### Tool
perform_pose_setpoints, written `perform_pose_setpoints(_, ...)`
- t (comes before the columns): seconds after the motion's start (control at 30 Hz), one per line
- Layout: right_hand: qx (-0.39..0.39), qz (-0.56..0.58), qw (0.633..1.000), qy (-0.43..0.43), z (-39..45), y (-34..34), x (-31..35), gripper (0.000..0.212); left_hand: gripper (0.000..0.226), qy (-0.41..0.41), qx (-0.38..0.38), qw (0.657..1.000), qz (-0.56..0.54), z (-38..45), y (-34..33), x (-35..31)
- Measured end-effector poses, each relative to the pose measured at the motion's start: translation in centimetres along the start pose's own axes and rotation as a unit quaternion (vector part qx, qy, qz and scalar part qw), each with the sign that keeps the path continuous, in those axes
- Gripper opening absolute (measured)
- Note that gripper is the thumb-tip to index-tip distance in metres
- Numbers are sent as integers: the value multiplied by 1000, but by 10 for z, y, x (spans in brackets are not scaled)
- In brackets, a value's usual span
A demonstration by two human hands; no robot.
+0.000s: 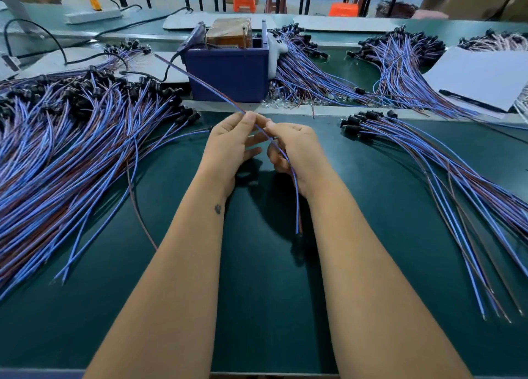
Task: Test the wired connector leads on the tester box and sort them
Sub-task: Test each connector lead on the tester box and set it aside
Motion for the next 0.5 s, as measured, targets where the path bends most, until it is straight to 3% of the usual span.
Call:
perform_pose_setpoints(0.1,-26,-5,1000,-3,2,2,-2,24,33,8,-126,992,4,6,10,2)
perform_pose_setpoints(0.17,-21,-40,999,4,2,0,-4,16,34,5,-159,987,23,8,16,4)
perform_pose_setpoints(0.3,7,-87,995,42,0,-9,-5,9,28,-11,-117,991,69,8,11,3)
perform_pose_setpoints(0.5,-11,-90,995,42,1,-10,-8,12,30,-24,-41,989,142,3,-2,3)
Point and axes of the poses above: each hand's wrist, its own z-axis towards the middle knuckle, its own y-axis out of the back of the hand, x = y × z, the point moved 3 cm from there along z, towards the middle knuckle, and after that the axes turned 9 degrees about y, right-handed, at the moved point
